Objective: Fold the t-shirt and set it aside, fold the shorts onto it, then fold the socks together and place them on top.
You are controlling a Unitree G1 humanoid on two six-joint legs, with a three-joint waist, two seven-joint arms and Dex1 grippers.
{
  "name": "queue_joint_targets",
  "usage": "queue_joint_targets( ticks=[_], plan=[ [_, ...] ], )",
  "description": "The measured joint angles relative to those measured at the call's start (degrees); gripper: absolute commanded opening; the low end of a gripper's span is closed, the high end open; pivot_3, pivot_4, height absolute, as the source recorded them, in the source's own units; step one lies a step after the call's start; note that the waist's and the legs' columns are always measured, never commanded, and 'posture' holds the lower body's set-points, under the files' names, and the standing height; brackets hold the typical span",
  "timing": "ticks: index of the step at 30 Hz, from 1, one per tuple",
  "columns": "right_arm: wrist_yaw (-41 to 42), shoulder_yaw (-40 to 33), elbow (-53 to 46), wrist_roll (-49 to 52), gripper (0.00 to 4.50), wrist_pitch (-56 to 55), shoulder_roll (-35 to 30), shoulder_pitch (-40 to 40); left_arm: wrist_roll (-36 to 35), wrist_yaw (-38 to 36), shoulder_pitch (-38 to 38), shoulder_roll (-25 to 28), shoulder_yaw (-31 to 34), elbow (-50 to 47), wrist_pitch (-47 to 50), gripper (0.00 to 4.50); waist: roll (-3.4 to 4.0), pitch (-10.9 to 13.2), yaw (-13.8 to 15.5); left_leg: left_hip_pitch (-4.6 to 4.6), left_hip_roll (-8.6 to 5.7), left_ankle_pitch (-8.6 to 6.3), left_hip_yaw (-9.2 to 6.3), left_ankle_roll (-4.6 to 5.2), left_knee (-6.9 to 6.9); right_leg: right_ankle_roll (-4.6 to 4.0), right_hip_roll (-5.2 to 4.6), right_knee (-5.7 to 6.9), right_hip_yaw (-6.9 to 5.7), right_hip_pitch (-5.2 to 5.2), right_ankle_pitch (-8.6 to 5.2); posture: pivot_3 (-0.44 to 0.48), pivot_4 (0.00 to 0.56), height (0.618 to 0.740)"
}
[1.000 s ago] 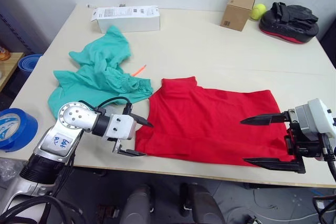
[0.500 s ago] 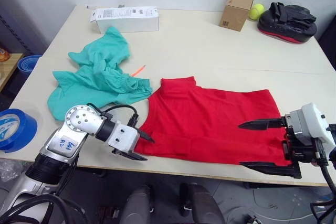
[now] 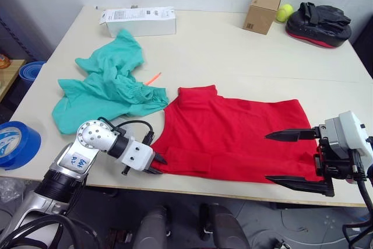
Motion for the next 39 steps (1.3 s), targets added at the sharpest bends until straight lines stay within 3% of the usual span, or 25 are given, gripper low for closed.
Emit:
queue_joint_targets(
  ticks=[7,10,13,14,22,27,34,39],
  plan=[
    [-0.1,0.1,0.1,-0.1,4.5,0.0,0.0,-0.2,-0.4,0.0,0.0,0.1,0.0,-0.9,2.6,1.52,0.0,0.0,0.0,0.0,0.0,0.0,0.0,0.0,0.03,0.02,0.0,0.02,0.0,0.01,0.01,0.0,0.15,0.74],
    [-0.4,0.3,0.3,-0.1,4.5,0.0,0.0,-1.0,-0.5,0.0,0.0,0.0,0.1,-0.9,3.0,0.97,0.0,0.0,0.0,0.0,-0.01,0.0,0.0,0.0,0.05,0.02,0.0,0.03,0.0,0.01,0.01,0.0,0.15,0.74],
    [-0.8,0.4,0.4,0.0,4.5,0.0,0.0,-1.8,-0.6,0.1,0.0,0.0,0.1,-0.9,3.1,0.08,0.0,0.0,0.0,0.0,0.0,0.0,0.0,0.0,0.05,0.02,0.0,0.02,0.0,0.01,0.01,0.0,0.15,0.74],
    [-0.9,0.5,0.4,0.0,4.5,0.0,0.0,-1.9,-0.7,0.1,0.0,0.0,0.1,-0.9,3.3,0.03,0.0,0.0,0.0,0.0,0.0,0.0,0.0,0.0,0.05,0.02,0.0,0.02,0.0,0.01,0.01,0.0,0.15,0.74],
    [-0.8,1.9,0.4,-0.1,4.5,0.0,0.0,-2.0,-5.1,0.0,0.0,0.1,0.8,-2.0,12.3,0.03,0.0,0.0,0.0,0.0,0.0,0.0,0.0,0.01,0.06,0.02,0.0,0.05,0.0,0.01,0.01,0.0,0.15,0.74],
    [-1.0,2.3,0.4,-0.1,4.5,-0.1,0.0,-2.0,-12.3,2.1,-4.5,0.1,3.2,-3.5,34.2,0.03,-0.03,0.0,0.1,-0.02,-0.01,0.02,-0.02,0.01,0.21,0.04,0.03,0.16,-0.02,0.02,0.01,0.0,0.15,0.74],
    [-1.3,3.0,0.2,-0.3,4.5,-0.3,0.0,-2.2,-18.0,4.8,-11.2,-1.5,5.3,0.4,51.6,0.03,-0.06,0.0,0.0,-0.02,-0.01,0.02,-0.02,0.01,0.33,0.08,0.03,0.23,0.0,0.04,0.02,0.0,0.15,0.74],
    [-1.3,3.1,0.2,-0.3,4.5,-0.5,0.0,-2.3,-18.1,5.1,-12.0,-1.9,5.6,1.0,52.2,0.03,-0.09,0.1,-0.2,-0.01,0.0,0.01,-0.01,-0.01,0.38,0.07,0.03,0.28,0.01,0.03,0.02,0.0,0.15,0.74]
  ],
)
